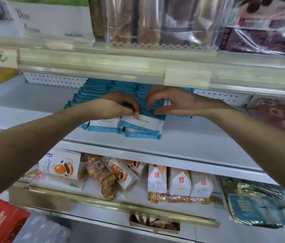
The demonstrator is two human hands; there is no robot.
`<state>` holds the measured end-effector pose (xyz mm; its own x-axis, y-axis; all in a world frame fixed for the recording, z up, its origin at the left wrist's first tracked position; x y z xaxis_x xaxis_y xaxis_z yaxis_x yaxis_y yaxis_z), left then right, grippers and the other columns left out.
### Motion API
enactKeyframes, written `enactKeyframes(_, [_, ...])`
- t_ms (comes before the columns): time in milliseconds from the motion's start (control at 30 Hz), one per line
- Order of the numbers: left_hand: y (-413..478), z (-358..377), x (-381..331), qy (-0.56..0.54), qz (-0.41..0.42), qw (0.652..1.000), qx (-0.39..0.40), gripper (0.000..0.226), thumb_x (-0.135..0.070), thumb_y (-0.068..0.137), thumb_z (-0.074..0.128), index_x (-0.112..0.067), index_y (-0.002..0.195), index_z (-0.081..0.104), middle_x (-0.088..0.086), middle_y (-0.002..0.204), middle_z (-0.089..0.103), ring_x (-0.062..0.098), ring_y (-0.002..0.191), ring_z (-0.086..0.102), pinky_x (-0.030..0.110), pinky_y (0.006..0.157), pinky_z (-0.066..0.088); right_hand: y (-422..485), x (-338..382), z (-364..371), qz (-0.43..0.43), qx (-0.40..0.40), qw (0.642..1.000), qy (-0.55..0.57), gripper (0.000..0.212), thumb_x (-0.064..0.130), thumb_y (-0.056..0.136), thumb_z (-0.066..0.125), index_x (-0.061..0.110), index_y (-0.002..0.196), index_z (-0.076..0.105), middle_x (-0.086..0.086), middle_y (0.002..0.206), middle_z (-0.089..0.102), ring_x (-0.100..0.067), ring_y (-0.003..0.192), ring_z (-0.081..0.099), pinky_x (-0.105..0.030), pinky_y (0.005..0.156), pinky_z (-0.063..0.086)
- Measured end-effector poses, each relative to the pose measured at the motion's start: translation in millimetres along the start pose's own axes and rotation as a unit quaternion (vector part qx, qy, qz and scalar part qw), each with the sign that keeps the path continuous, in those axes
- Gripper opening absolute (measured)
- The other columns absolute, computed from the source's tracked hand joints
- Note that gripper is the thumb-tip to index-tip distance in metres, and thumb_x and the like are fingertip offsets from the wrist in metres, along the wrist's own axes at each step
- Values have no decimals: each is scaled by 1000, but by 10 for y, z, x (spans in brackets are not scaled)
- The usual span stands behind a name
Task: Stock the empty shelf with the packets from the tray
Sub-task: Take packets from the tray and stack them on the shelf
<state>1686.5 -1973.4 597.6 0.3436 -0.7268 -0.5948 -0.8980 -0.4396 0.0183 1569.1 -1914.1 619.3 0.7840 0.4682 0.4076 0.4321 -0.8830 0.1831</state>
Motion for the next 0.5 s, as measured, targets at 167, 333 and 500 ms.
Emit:
enactKeyframes(167, [207,67,-168,14,37,999,-37,16,-16,93,72,-30,100,78,-17,104,74,-3,99,66,27,98,51,-78,-52,65,33,53,998,4,24,15,91,75,21,114,73,6,110,68,-9,100,63,-21,86,51])
enactKeyframes(333, [345,100,-158,-35,12,997,-68,21,-14,92,71,-34,97,78,-19,103,74,0,99,68,24,98,51,-156,-204,104,67,77,995,-20,26,3,87,70,19,108,75,20,96,69,2,89,61,-12,75,45])
enactKeyframes(500, [322,24,-188,33,64,995,-68,23,-6,96,65,-26,104,76,-8,113,68,7,106,64,23,97,48,-356,-645,-164,102,37,990,-88,25,0,90,62,22,98,71,23,95,61,-1,88,55,-14,80,39])
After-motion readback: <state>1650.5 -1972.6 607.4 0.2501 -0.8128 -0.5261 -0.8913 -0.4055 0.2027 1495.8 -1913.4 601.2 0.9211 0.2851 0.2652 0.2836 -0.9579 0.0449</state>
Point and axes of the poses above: each hand's wrist, its own y-axis towards the middle knuckle, its own z-axis out of the palm, x = y × z, the point moved 10 cm from there along y, towards the middle knuckle
